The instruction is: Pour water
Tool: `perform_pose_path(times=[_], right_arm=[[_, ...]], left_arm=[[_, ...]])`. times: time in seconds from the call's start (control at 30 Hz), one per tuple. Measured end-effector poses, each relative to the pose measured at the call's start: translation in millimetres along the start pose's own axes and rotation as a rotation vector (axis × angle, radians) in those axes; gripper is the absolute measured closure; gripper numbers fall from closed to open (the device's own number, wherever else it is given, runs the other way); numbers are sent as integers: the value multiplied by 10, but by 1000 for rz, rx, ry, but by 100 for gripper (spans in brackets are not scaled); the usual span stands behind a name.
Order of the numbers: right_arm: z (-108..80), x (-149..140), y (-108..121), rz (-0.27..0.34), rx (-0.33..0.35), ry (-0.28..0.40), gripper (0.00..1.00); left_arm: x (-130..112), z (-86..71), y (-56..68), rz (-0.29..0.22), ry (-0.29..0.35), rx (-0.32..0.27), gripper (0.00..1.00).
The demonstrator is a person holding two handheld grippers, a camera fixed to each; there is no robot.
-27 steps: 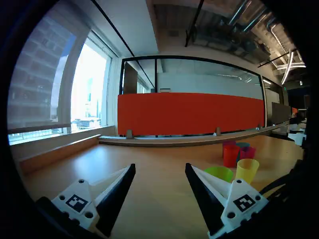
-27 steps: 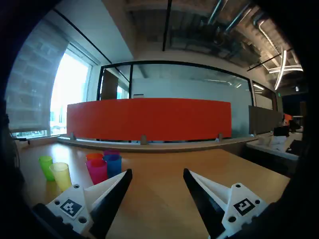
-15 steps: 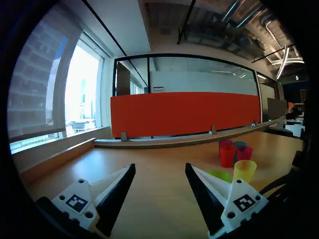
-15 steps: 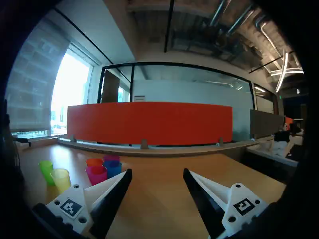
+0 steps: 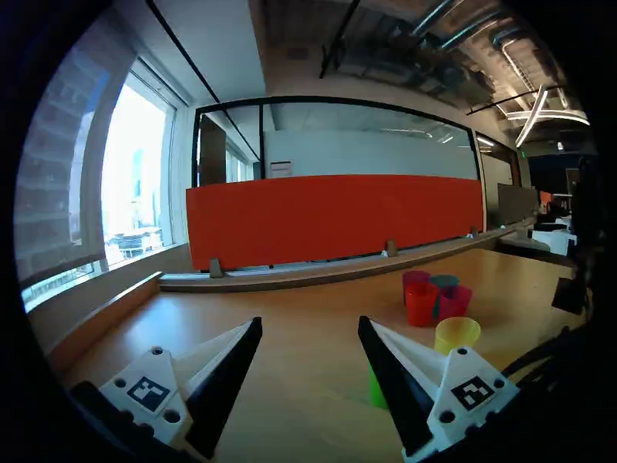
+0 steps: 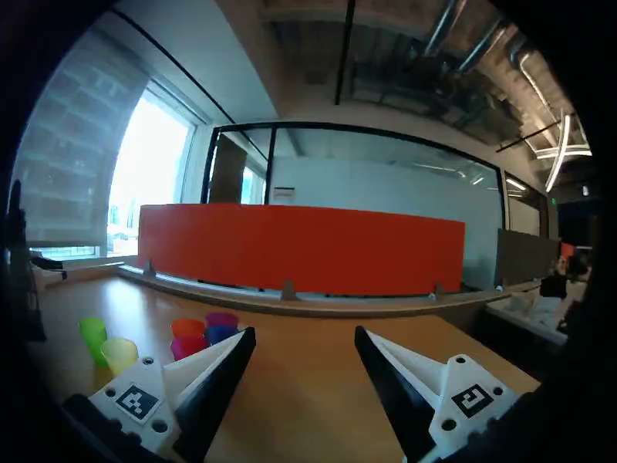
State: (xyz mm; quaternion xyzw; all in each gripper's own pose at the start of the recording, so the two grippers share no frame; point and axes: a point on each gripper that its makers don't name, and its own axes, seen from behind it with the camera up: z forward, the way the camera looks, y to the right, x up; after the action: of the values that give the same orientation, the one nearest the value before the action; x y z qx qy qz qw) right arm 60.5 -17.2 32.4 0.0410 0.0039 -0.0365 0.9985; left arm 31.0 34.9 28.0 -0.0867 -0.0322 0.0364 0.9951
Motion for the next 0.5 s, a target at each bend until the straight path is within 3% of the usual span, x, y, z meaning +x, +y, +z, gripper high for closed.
perform_pose_path(times=[0.5], right_arm=[[190,101,-298,-35,156,-71,0]], left_arm=[[-143,106,291,41,-113,-181,8]])
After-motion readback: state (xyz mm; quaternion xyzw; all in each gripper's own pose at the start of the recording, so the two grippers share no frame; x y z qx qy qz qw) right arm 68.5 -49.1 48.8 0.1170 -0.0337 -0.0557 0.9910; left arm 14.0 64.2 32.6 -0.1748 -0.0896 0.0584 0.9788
